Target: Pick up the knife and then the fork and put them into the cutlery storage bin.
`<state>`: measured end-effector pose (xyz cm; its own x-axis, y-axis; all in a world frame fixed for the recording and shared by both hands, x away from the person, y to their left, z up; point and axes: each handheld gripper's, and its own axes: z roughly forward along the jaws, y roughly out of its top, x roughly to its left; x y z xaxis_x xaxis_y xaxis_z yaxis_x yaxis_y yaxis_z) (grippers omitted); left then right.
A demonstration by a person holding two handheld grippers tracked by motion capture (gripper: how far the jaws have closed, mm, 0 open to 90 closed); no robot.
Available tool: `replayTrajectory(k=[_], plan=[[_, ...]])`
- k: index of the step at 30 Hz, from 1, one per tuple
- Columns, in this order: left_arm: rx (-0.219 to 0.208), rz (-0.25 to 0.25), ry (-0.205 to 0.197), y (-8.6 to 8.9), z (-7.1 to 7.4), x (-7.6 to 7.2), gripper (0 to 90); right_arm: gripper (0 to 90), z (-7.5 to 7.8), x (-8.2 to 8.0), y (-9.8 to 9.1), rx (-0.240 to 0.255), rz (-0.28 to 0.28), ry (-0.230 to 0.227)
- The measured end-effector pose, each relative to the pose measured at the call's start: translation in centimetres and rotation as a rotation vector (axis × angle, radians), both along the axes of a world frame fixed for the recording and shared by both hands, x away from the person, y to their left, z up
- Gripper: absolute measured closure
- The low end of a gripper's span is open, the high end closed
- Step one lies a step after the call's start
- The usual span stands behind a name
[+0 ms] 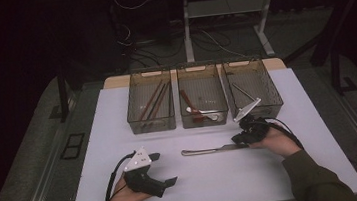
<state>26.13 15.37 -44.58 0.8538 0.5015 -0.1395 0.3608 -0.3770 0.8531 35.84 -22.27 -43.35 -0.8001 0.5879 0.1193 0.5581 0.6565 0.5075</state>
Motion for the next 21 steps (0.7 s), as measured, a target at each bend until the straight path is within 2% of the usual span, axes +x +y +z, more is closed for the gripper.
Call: replayTrajectory(k=[17, 21], plan=[[-0.021, 0.007, -0.010, 0.3, 0.1, 0.2, 0.0, 89.2, 0.2, -2.8, 0.0, -0.024, 0.053, 0.010], [-0.023, 0.008, -0.008, 0.3, 0.2, 0.2, 0.0, 89.0, 0.2, -2.8, -0.1, -0.021, 0.058, 0.002]])
